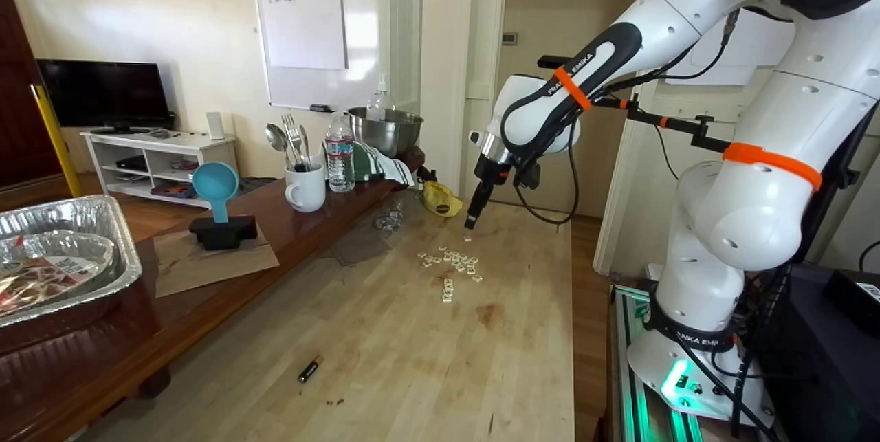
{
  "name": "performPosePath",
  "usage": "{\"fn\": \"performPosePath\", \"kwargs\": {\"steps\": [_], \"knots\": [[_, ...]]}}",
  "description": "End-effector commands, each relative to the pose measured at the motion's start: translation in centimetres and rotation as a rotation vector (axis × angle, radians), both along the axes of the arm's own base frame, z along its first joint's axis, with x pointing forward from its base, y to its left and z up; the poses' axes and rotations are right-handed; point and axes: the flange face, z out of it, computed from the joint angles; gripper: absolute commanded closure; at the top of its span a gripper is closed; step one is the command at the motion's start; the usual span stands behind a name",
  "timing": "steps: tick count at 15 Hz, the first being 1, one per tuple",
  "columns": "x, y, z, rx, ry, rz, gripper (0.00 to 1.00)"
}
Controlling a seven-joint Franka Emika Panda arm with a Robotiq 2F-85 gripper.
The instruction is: Move some of the letter tiles backwards
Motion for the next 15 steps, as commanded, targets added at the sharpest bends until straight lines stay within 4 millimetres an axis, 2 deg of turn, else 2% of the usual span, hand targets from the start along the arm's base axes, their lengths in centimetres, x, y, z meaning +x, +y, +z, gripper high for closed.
{"fn": "performPosePath", "kwargs": {"steps": [1,7,11,12,13,15], "knots": [[2.9,-0.1,-1.3,-0.009,-0.023,-0.052,0.00],[8.3,0.4,-3.5,-0.004,-0.011,-0.055,0.00],[10.9,0.3,-5.3,-0.005,0.001,-0.070,0.00],[11.4,0.2,-5.8,-0.006,0.005,-0.075,0.08],[11.8,0.2,-6.3,-0.004,0.011,-0.077,0.27],[12.4,0.1,-7.1,-0.003,0.014,-0.075,0.42]]}}
